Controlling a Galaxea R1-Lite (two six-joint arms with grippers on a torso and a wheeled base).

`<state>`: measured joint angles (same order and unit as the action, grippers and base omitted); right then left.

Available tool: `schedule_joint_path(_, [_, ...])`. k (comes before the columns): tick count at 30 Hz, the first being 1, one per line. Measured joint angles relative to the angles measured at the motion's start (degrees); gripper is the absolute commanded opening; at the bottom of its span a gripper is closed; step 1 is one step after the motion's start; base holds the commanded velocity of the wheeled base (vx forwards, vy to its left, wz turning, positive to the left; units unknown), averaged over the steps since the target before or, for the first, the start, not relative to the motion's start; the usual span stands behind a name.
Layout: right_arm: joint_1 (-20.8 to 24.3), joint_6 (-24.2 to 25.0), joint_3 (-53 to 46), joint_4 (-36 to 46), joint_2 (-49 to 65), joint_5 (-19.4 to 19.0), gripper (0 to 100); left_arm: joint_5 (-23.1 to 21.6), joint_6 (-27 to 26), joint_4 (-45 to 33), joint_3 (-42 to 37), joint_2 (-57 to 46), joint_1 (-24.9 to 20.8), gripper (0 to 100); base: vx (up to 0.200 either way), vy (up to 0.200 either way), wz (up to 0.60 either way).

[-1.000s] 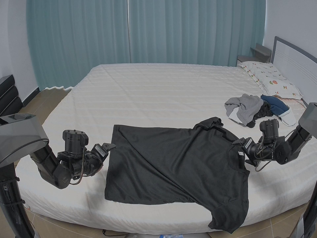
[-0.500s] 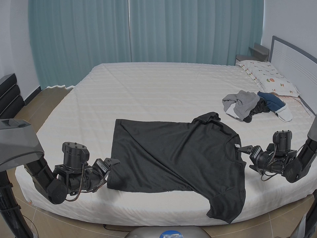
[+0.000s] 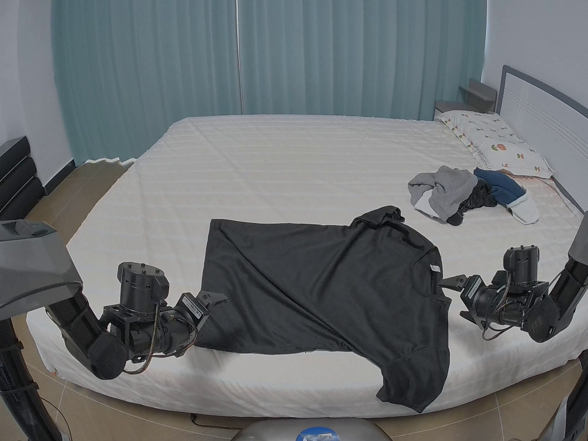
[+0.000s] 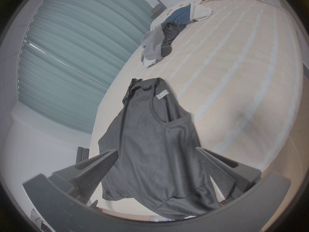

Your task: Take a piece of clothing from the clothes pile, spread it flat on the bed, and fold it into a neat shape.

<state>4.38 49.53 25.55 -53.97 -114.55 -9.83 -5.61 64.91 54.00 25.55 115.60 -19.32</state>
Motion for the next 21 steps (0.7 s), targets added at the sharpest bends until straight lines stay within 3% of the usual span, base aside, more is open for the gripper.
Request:
schedule_joint_path(5, [0.83,-0.78,-1.19,-0.13,0.0,0.66,100,1.51,-1.44,-0.24,-0.78,-0.63,-0.27,100,0.0,0.0,0.0])
schedule_joint_path(13, [3.41,-1.57,-4.63,-4.55,-0.02,0.85,100,2.41,-10.09,-0.59,-7.89,-3.04,0.33,100,0.0,0.0,0.0])
schedule_joint_path(21, [4.94,-2.23,-8.66,-8.95,-0.88,0.85,100,4.52,-11.33,-0.26,-10.62,-2.35,2.51,100,0.0,0.0,0.0])
